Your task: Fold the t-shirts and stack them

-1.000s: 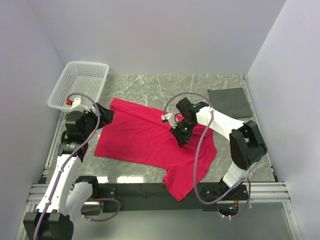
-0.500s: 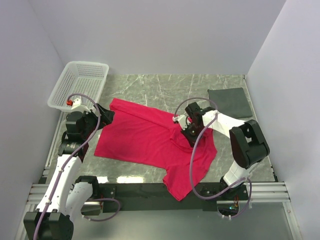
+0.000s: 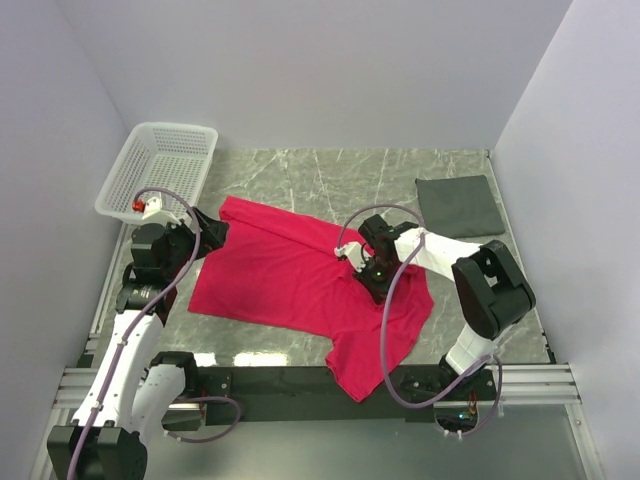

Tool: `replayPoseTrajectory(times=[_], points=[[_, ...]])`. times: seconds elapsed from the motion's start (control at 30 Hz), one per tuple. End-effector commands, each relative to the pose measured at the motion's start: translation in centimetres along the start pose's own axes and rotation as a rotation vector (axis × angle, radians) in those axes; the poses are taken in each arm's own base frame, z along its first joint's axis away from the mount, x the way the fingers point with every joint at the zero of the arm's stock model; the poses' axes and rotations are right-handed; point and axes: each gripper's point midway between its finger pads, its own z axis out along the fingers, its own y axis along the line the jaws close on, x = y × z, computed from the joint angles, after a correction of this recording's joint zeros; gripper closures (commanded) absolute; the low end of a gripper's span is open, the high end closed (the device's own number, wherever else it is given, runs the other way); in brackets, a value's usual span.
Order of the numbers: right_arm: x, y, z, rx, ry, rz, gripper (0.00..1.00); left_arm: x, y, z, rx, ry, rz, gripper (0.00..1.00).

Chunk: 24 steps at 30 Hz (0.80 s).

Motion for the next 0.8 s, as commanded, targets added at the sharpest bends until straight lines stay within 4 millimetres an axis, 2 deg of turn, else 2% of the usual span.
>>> replayPoseTrajectory(times=[0.0,0.07,0.13,0.23,0.27,0.3,0.33,0.4,0.5,0.53,0.57,0.6,0.67,0.77], points=[[0.1,0.4,0.4,-0.011,0.012,-0.025,0.96,-0.4,-0.4,0.0,0.024,-0.024,-0.01,0.07],[0.3,0.6,0.5,-0.023,0.024,-0.022,0.96,-0.3,-0.3,0.1,0.015,-0.016,-0.02,0.07],[-0.5,0.4,-0.6,-0.005,-0.012,-0.037,0.95,0.2,0.3,0.2,-0.016,0.007,-0.032,0.08],[-2.4,-0.2,-4.0,-0.003,-0.109,-0.052,0.88,1.3,1.5,0.6,-0.077,0.05,-0.071,0.08],[-2.5,-0.2,-5.0,-0.013,-0.126,-0.046,0.82,2.1,2.5,0.7,-0.134,0.07,-0.112,0.08],[-3.6,-1.1,-7.0,-0.008,-0.202,-0.043,0.79,3.0,3.5,0.9,-0.181,0.107,-0.136,0.08],[-3.9,-1.6,-7.9,-0.002,-0.232,-0.032,0.76,3.5,4.0,1.1,-0.215,0.127,-0.157,0.08],[-4.5,-3.2,-9.9,0.03,-0.298,0.004,0.66,5.6,6.1,1.0,-0.336,0.203,-0.217,0.08],[-4.0,-7.6,-11.7,0.114,-0.368,0.139,0.58,7.9,7.9,0.8,-0.444,0.289,-0.271,0.09],[-3.0,-9.8,-12.3,0.152,-0.383,0.213,0.55,8.3,8.2,0.8,-0.461,0.301,-0.285,0.09],[-2.7,-11.0,-12.7,0.17,-0.4,0.255,0.55,8.6,8.4,0.8,-0.472,0.312,-0.292,0.09],[-2.6,-12.2,-12.8,0.169,-0.409,0.32,0.5,9.0,8.6,0.6,-0.487,0.325,-0.298,0.09],[-1.5,-14.5,-13.3,0.176,-0.439,0.426,0.48,9.1,8.7,0.5,-0.498,0.333,-0.309,0.09],[0.1,-16.8,-12.6,0.149,-0.454,0.575,0.47,8.4,9.4,0.1,-0.545,0.307,-0.297,0.09]])
